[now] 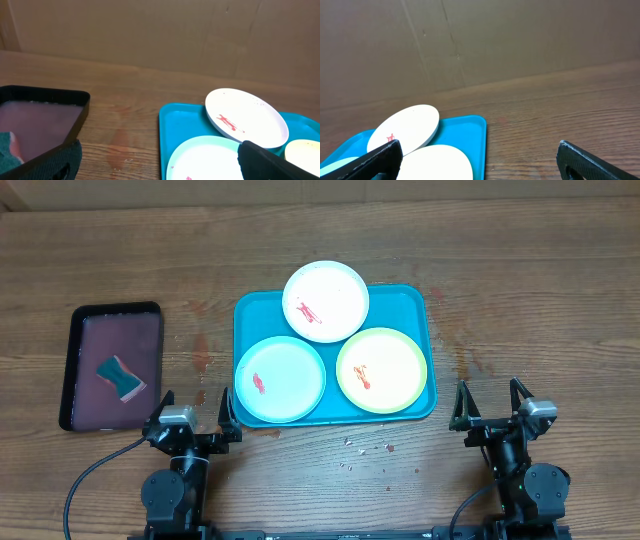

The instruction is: Clean dirty plates on tray and stack at the side

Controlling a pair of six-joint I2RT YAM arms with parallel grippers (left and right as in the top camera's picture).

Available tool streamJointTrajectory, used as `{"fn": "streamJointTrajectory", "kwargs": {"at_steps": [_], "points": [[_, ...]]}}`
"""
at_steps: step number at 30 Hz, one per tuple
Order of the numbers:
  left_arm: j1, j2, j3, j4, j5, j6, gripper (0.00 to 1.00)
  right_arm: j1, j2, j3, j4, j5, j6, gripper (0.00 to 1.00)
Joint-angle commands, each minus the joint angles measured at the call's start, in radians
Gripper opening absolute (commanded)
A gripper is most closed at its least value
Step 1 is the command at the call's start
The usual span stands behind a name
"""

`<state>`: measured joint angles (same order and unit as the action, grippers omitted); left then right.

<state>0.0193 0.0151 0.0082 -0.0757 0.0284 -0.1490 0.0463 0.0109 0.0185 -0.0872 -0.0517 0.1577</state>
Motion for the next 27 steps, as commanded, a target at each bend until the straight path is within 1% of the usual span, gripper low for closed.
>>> {"fn": "streamJointTrajectory", "kwargs": {"at_steps": [1, 27], "points": [[-0.006, -0.011, -0.003, -0.002, -0.01, 0.014, 1.0, 0.005, -0.008, -0.01, 0.006, 0.006, 0.007, 1.0], [-0.006, -0.011, -0.003, -0.002, -0.01, 0.014, 1.0, 0.005, -0.008, -0.01, 0.006, 0.006, 0.007, 1.0]]}}
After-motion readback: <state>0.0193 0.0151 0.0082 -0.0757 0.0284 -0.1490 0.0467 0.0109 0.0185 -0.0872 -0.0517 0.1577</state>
